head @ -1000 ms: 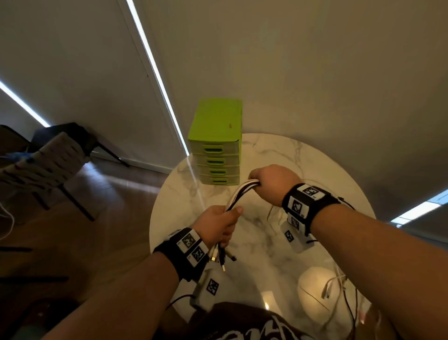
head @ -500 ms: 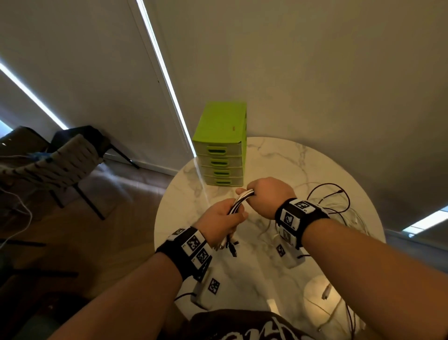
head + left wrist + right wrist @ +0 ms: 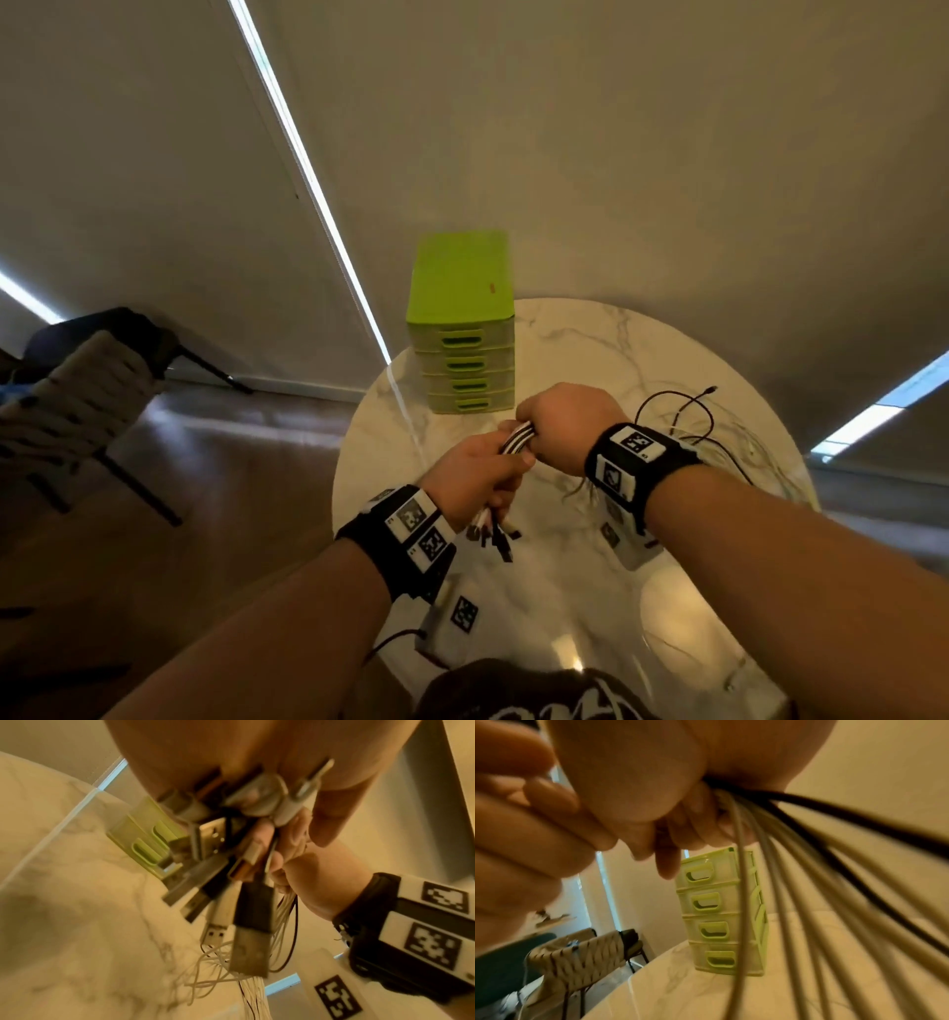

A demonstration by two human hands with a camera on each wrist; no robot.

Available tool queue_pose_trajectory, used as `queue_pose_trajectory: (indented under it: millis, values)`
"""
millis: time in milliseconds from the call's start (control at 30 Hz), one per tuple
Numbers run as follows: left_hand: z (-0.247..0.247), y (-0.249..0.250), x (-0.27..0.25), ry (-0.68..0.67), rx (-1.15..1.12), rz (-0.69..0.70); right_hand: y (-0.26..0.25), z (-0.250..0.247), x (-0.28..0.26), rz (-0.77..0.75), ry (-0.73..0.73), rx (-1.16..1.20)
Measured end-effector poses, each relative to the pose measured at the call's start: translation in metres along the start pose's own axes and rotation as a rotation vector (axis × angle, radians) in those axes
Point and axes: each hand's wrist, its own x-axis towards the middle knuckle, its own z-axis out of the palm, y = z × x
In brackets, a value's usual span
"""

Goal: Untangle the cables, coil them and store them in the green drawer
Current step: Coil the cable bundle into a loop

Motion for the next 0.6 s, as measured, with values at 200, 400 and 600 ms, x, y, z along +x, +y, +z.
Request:
queue_pose_trajectory:
  millis: [200, 400, 600]
  values:
    - [-0.037, -0.001, 0.001, -0.058, 0.124, 0.002, -0.025, 0.001, 0.015, 0.092, -0.101, 0.14]
    - [-0.052, -0.015, -0.012, -0.095, 0.153, -0.088, -0.028, 0.003, 0.008, -0.013, -0.126, 0.207]
    - [-0.037, -0.004, -0.007, -0.106, 0.237, 0.06, -0.026, -0.008, -0.008, -0.067, -0.115, 0.163]
